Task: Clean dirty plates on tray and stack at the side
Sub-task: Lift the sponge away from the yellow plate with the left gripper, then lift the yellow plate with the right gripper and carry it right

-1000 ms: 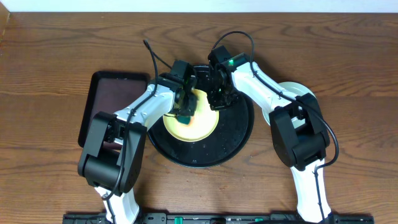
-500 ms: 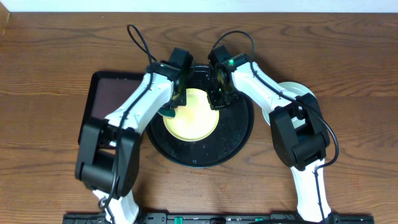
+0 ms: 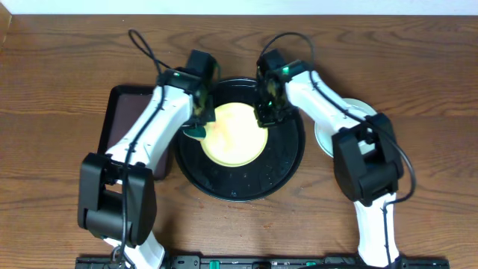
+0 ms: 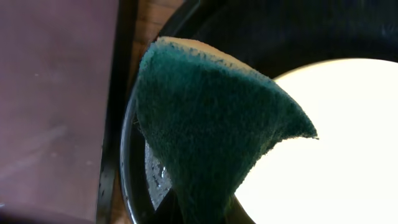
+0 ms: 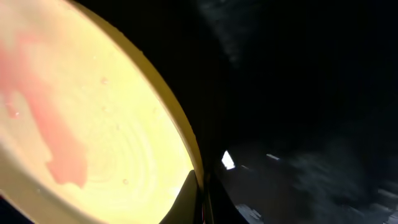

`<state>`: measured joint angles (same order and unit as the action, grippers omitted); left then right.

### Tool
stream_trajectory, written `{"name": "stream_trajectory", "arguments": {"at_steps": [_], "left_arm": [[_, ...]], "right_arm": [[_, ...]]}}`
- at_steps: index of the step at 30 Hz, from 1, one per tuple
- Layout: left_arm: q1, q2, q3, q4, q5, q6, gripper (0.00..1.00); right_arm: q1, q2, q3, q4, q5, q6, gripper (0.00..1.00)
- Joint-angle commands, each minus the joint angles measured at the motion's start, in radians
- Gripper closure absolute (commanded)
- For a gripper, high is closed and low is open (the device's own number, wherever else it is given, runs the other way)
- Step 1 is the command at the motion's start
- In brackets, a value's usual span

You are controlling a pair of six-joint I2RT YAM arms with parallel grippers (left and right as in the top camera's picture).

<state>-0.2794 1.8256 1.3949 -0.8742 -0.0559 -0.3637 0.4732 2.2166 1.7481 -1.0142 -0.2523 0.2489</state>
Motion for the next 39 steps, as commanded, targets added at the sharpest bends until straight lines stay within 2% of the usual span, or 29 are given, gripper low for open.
{"name": "stream_trajectory", "arguments": {"at_steps": [1,14,21,28,39], "left_arm": [[0.037,-0.011,0.02,0.008,0.097,-0.008,0.93],[0.042,-0.011,0.02,0.03,0.098,-0.009,0.93],[0.042,-0.01,0.02,0.039,0.098,-0.009,0.93],[0.042,-0.01,0.02,0.038,0.098,-0.009,0.93],[0.042,-0.01,0.02,0.039,0.098,-0.009,0.93]], "right_arm": [[-0.016,-0.095,0.002,-0.009,0.081,-0.032,0.99],[0.048,-0.335,0.002,-0.064,0.468,-0.04,0.99],[0.121,-0.447,0.002,-0.095,0.743,-0.017,0.99],[0.265,-0.458,0.002,-0.135,1.094,0.046,0.99],[0.392,-0.458,0.002,-0.176,1.325,0.199,0.99]]}}
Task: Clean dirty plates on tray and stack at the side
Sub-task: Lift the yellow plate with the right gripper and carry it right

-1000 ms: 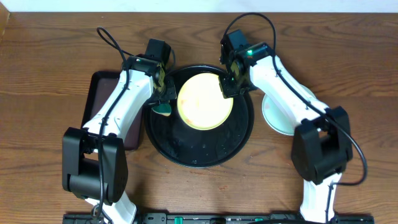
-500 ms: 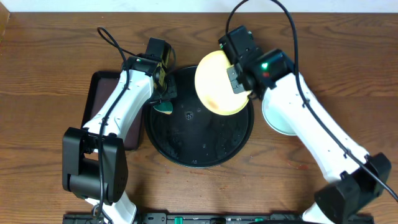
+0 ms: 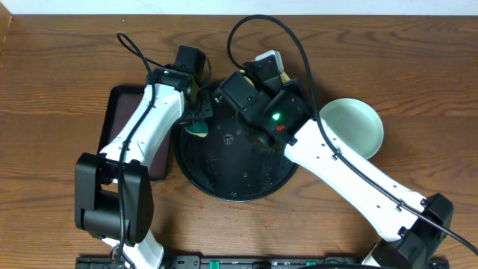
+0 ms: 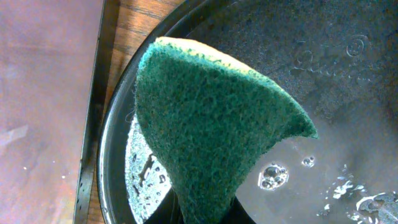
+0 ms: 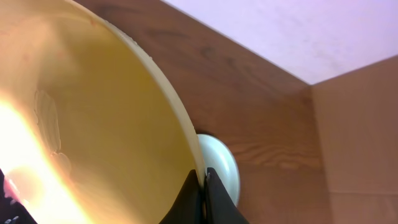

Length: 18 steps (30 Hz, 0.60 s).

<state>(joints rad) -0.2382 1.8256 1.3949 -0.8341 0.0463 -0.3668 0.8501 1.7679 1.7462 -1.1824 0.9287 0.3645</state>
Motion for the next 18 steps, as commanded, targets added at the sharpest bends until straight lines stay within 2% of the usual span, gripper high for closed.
{"name": "stream_trajectory", "arguments": {"at_steps": [1,6,18], "left_arm": [[0.001,-0.01,0.02,-0.002,-0.004,-0.006,0.93],[0.0,-0.009,0.02,-0.002,-0.004,-0.006,0.92],[0.001,-0.009,0.02,-0.002,-0.004,-0.006,0.92]], "right_arm": [[0.02,-0.01,0.004,-0.011,0.172,0.097,0.99],[0.058,-0.01,0.004,-0.011,0.311,0.137,0.99],[0.106,-0.01,0.004,-0.012,0.421,0.163,0.99]]}}
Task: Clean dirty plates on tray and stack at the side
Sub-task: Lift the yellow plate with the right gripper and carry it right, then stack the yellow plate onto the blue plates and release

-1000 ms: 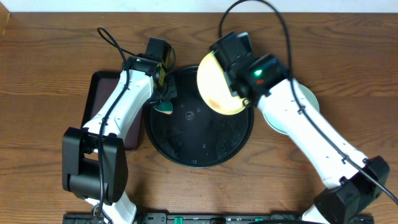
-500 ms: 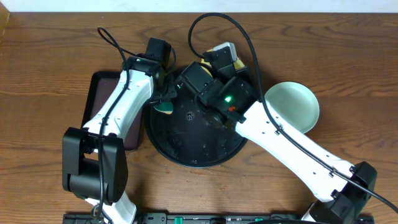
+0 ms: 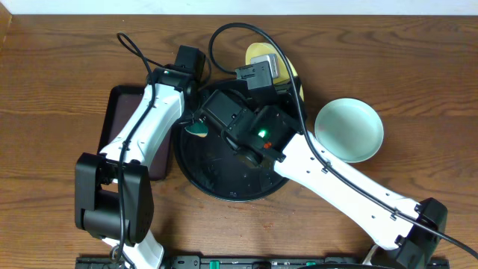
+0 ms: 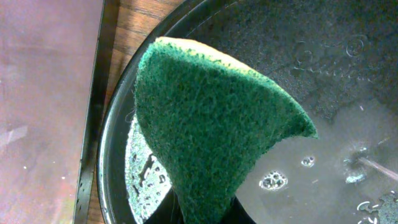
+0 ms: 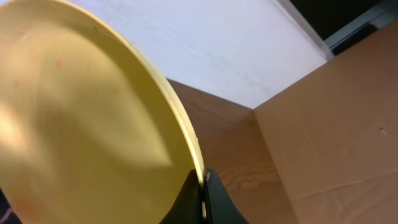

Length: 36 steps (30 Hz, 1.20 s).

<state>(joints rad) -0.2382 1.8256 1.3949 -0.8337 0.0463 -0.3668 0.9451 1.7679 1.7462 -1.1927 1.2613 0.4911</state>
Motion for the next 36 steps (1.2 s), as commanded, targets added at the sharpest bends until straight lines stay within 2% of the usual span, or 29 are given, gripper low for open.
{"name": "stream_trajectory", "arguments": {"at_steps": [1,6,15,19,26,32,36], "left_arm": [[0.001,-0.009,0.02,-0.002,-0.004,-0.006,0.93],[0.001,-0.009,0.019,-0.002,-0.005,-0.005,0.93],[0.001,-0.009,0.017,0.002,-0.005,-0.005,0.92],[0.001,-0.009,0.016,0.002,-0.005,-0.005,0.93],[0.001,-0.009,0.016,0.002,-0.005,-0.005,0.93],[0.001,-0.009,0.016,0.002,-0.005,-0.005,0.93],[0.0,-0.009,0.016,0.001,-0.005,-0.005,0.93]], "right_arm": [[0.012,-0.01,0.004,-0.002,0.096,0.037,0.99],[0.014,-0.01,0.004,-0.043,0.198,0.143,0.99],[0.026,-0.01,0.004,-0.046,0.241,0.151,0.99],[0.022,-0.01,0.004,-0.045,0.187,0.152,0.99],[-0.097,-0.01,0.004,-0.045,-0.17,0.115,0.99],[-0.342,-0.01,0.004,0.042,-0.757,-0.162,0.99],[-0.503,-0.01,0.004,0.052,-1.051,-0.257,0.99]]}}
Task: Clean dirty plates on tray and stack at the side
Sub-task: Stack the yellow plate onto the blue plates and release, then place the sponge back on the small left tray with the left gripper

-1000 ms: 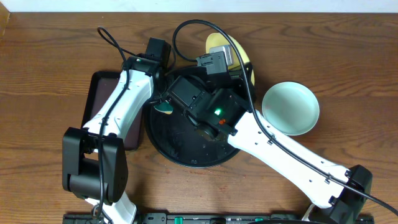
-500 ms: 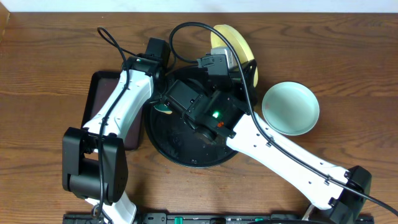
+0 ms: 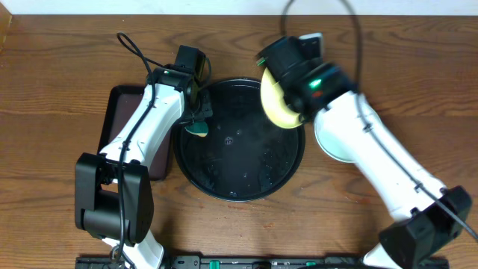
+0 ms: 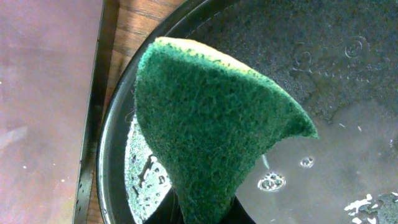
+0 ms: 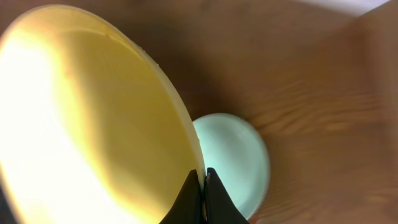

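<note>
My right gripper [image 5: 203, 180] is shut on the rim of a yellow plate [image 3: 278, 103], held tilted above the right side of the round black tray [image 3: 224, 183]; the plate fills the right wrist view [image 5: 93, 124]. A pale green plate [image 5: 236, 158] lies on the table to the right, mostly hidden under my arm in the overhead view [image 3: 332, 146]. My left gripper [image 4: 202, 208] is shut on a green sponge [image 4: 211, 130] with a yellow backing, at the tray's left rim [image 3: 197, 128].
The wet black tray holds water drops and suds. A dark rectangular tray [image 3: 116, 127] lies left of it under my left arm. The wall runs along the table's far edge.
My right arm has swung the yellow plate from beyond the tray's far rim to above the tray's right part, near the green plate. The left gripper and sponge have not moved.
First the yellow plate lay in the black tray, with a red smear on it, my right gripper on its rim and the sponge at its left edge. Then the plate was lifted out and held tilted high. Now it hangs above the tray's right side.
</note>
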`<state>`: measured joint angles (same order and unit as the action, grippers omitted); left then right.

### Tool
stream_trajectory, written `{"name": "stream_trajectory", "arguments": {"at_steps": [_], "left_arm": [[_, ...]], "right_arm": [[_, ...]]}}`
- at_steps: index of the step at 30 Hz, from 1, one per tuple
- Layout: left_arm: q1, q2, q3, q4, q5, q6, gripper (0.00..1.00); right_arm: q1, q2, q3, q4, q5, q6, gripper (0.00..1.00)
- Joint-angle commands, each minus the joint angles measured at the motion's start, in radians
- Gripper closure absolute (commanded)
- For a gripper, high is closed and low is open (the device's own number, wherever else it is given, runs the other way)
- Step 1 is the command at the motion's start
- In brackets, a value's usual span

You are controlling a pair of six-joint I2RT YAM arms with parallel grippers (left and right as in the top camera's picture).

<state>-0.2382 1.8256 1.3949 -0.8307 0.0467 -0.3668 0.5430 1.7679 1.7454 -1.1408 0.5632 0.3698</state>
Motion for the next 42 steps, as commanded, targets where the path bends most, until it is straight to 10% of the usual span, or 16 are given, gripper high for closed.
{"name": "stream_trajectory", "arguments": {"at_steps": [1,13,28,42], "left_arm": [[0.001,-0.009,0.016,-0.003,-0.005,-0.005,0.93],[0.0,-0.009,0.016,-0.002,-0.005,-0.005,0.92],[0.001,-0.009,0.016,0.014,-0.005,-0.005,0.93],[0.093,-0.09,0.143,-0.145,-0.016,0.141,0.92]], "right_arm": [[-0.14,-0.01,0.005,-0.005,-0.406,-0.153,0.99],[-0.616,-0.01,-0.127,-0.041,-0.576,-0.202,0.99],[-0.725,-0.01,-0.504,0.299,-0.598,-0.2,0.98],[-0.706,-0.01,-0.36,0.135,-0.818,-0.32,0.48]]}}
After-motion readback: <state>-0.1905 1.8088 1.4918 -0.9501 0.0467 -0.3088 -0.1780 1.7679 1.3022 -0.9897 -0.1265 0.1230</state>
